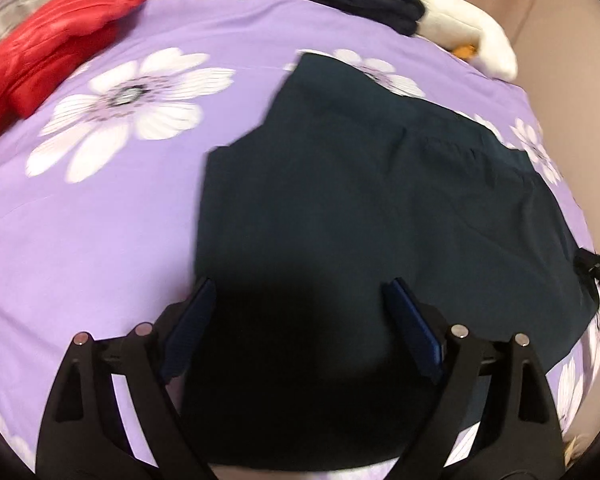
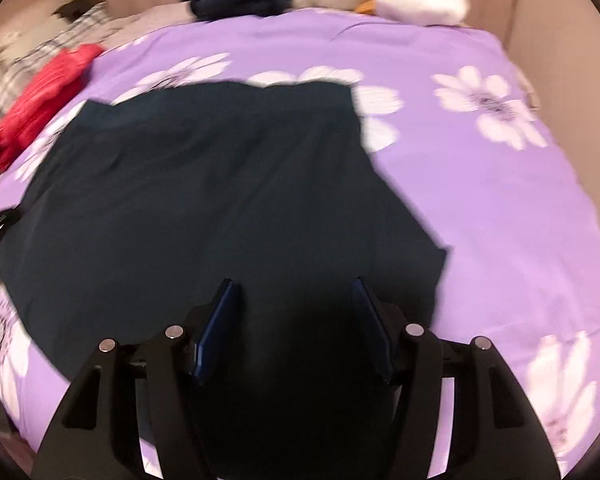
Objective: Fold large clothes
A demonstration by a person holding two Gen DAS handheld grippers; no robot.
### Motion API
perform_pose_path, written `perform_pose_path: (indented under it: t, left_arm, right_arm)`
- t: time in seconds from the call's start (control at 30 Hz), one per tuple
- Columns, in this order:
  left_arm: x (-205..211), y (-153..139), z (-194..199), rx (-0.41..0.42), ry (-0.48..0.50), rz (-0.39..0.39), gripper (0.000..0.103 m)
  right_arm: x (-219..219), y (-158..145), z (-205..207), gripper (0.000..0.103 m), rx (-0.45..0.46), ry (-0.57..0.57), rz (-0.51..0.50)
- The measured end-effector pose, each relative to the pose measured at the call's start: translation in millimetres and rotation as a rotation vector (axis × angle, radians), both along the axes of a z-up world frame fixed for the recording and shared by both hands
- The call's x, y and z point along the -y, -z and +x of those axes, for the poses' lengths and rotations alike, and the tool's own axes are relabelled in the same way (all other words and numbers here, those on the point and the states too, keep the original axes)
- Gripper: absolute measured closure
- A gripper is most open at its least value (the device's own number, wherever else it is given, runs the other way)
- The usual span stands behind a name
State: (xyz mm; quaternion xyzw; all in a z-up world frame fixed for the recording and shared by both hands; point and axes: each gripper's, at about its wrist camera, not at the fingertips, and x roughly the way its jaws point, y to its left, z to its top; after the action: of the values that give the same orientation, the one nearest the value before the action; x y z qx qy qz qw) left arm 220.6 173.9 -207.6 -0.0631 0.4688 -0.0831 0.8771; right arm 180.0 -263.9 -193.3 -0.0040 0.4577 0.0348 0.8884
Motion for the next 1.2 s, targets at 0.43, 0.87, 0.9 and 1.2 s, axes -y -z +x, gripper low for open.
perform_pose_path:
  t: [0.43, 0.87, 0.9, 1.2]
  left_arm:
    - [30, -33, 14, 0.066, 0.044, -0.168, 0.008]
    - [8, -26, 34, 0.042, -0.02, -0.156, 0.008]
    - [4, -25, 35, 0.036, -0.037, -0.158, 0.008]
    - [12, -58, 41, 0.098, -0.022, -0.167, 0.008]
  right_arm:
    - [-138, -45, 149, 0.041, 0.167, -0.524, 0.016]
    - [-184, -8, 198, 0.099, 0.014, -0.692, -0.198]
    - [-186, -13, 198, 0.099, 0.056, -0.678, -0.215]
    - [-195, 8, 233, 0.099, 0.095, -0.528, -0.245]
